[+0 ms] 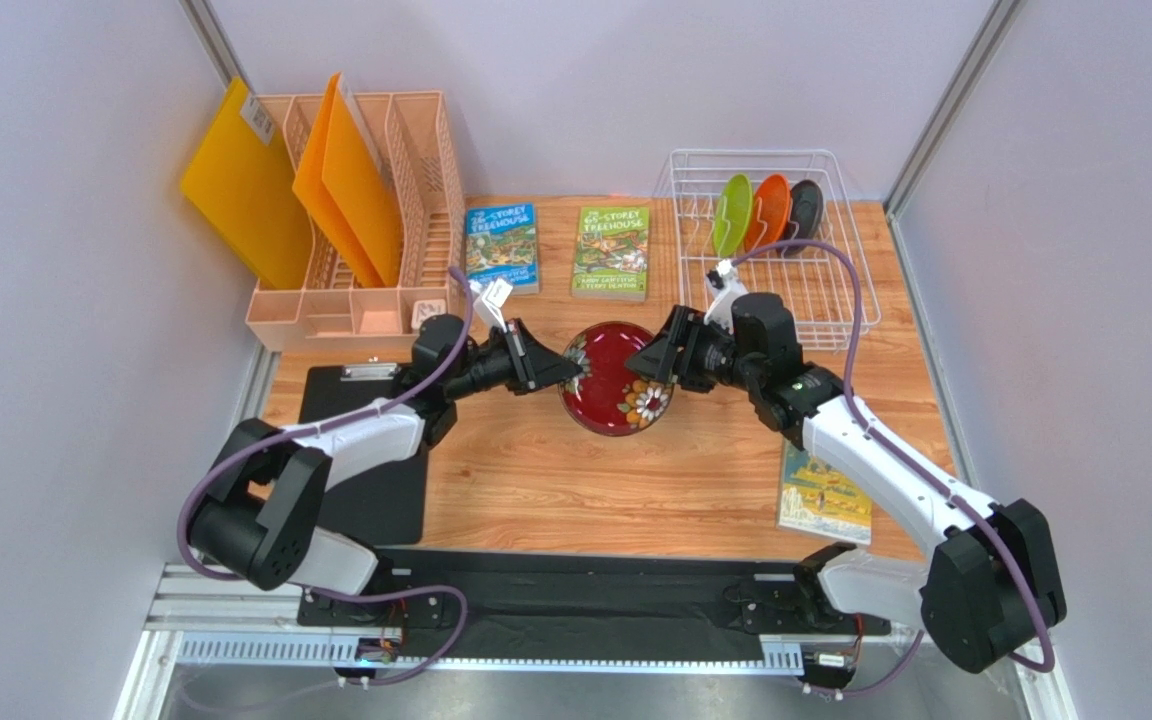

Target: Unload the plates from the dish rack

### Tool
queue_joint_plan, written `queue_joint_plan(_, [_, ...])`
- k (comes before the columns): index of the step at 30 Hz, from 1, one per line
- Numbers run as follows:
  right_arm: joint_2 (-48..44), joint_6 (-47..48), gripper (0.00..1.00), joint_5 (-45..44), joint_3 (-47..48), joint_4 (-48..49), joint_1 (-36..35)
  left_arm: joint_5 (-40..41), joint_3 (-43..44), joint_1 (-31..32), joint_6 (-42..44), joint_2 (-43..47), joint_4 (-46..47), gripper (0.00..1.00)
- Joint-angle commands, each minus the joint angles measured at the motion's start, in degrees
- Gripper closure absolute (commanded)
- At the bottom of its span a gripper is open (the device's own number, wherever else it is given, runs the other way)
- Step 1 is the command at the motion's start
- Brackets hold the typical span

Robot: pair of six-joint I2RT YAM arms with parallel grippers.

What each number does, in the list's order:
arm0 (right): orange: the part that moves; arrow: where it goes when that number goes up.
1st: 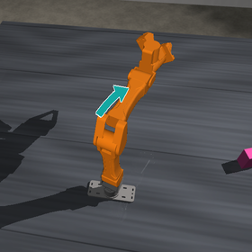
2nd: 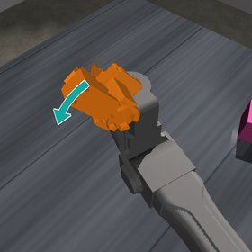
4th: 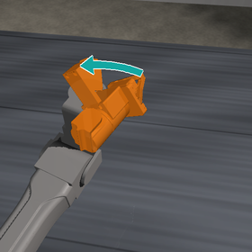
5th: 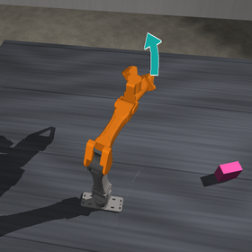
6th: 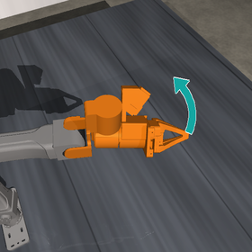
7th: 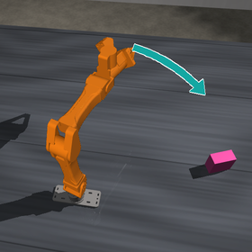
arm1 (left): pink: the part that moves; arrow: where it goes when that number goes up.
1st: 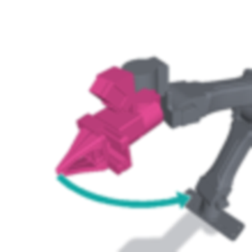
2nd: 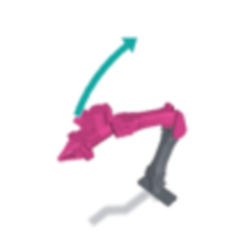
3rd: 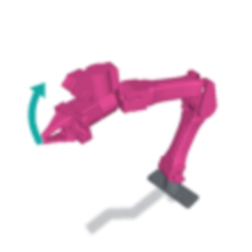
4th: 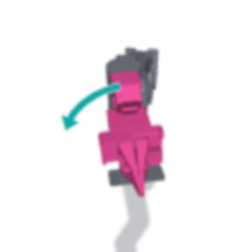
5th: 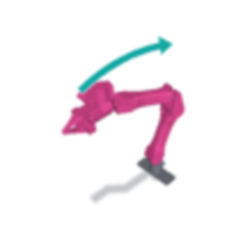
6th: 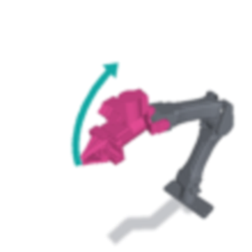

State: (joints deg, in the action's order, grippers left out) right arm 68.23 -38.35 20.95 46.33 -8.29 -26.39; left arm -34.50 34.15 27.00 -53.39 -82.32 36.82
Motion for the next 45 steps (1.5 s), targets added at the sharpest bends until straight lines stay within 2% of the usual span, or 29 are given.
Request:
queue_joint_plan(1, [-0.64, 1.26, 0.36, -2.92, 3.24, 1.27, -0.15, 3.47, -0.05, 0.5, 6.8, 5.24, -6.57, 1.0])
queue_joint_plan(6, [-1.34, 4.5, 0.33, -10.12, 5.0, -5.31, 0.37, 9.88, -0.57, 0.42, 11.72, 9.8, -17.72, 1.0])
queue_joint_plan(11, [-3.36, 7.93, 0.29, -14.97, 6.67, -8.75, 1.69, 16.55, -3.56, 0.42, 15.06, 12.36, -22.39, 1.0])
queue_joint_plan(22, [-1.96, 12.15, 0.29, -17.43, 11.68, -12.71, 4.07, 25.71, -7.26, 0.33, 18.93, 12.36, -23.99, 1.0])
queue_joint_plan(32, [3.58, 14.62, 0.28, -20.86, 16.07, -15.26, 9.68, 37.47, -4.89, 0.15, 19.9, 7.98, -31.18, 1.0])
queue_joint_plan(34, [4.72, 14.79, 0.28, -20.51, 17.13, -15.26, 10.74, 39.24, -4.18, 0.15, 20.16, 6.74, -32.24, 0.96])
queue_joint_plan(38, [5.95, 14.88, 0.28, -19.19, 17.75, -15.35, 12.68, 40.48, -2.69, 0.15, 20.6, 2.88, -33.39, 0.9])
queue_joint_plan(45, [6.48, 15.23, 0.28, -19.1, 17.66, -15.35, 13.38, 41.44, -0.93, 0.15, 19.99, -1.87, -34.18, 0.89])
